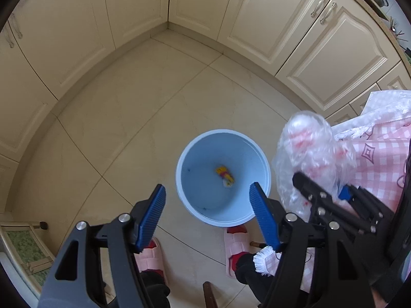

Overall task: Collect trash
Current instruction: 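Carry both items over the blue bin and open both tools to drop them, then grasp the beige snack packet with the left tool while the right tool grasps the orange Fanta can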

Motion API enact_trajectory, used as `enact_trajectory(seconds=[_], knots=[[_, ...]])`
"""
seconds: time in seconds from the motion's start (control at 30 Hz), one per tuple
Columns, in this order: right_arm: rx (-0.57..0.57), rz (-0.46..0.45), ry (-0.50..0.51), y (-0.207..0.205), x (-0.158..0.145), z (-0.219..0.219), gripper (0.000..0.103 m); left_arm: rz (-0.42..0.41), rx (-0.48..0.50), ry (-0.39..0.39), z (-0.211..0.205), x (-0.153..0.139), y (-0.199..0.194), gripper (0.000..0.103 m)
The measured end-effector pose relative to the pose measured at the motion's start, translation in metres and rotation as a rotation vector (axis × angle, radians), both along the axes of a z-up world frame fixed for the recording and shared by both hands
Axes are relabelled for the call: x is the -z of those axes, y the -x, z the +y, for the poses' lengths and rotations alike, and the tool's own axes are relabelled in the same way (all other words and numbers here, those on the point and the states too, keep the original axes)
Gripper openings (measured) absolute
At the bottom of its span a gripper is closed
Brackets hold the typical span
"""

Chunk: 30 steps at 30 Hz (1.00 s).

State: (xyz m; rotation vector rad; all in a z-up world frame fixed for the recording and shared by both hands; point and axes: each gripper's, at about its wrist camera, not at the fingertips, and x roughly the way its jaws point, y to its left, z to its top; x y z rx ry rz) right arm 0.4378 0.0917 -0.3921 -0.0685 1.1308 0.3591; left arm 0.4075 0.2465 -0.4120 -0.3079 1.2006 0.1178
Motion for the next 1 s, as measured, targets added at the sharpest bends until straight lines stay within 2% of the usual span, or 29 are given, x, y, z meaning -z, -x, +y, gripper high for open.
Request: enact_trajectory(seconds=[0.07,0.13,0.2,0.23,0.37,0.6,0.8,0.9,1.0], knots=[[0.005,-0.024,-0.007,0.0,-0.01,0.002,0.046,-0.015,-0.002,-0.013,0.001,-0.007,0.003,0.066],[0.009,-0.056,-0.013,0.0,-0.022,0.002,0.052,-0.032,-0.006,-0.016,0.0,-0.02,0.007,0.066],[0.014,-0.086,-0.008,0.001,-0.032,0.006,0.062,-0.052,-0.008,-0.015,-0.002,-0.031,0.009,0.066],[0.015,-0.099,-0.011,0.002,-0.038,0.007,0.063,-0.063,-0.007,-0.02,-0.004,-0.039,0.012,0.066],[0.024,-0.147,-0.026,0.013,-0.067,0.003,0.063,-0.111,-0.003,-0.032,-0.008,-0.07,0.025,0.066],[0.066,-0.283,-0.059,0.056,-0.143,-0.025,0.063,-0.234,0.016,-0.045,-0.025,-0.138,0.057,0.066],[0.124,-0.445,-0.064,0.114,-0.212,-0.077,0.064,-0.368,0.113,-0.047,-0.068,-0.205,0.092,0.068],[0.183,-0.53,-0.05,0.148,-0.243,-0.116,0.066,-0.426,0.188,-0.029,-0.104,-0.232,0.109,0.073],[0.252,-0.586,-0.025,0.173,-0.263,-0.165,0.067,-0.467,0.282,0.002,-0.148,-0.251,0.122,0.074]])
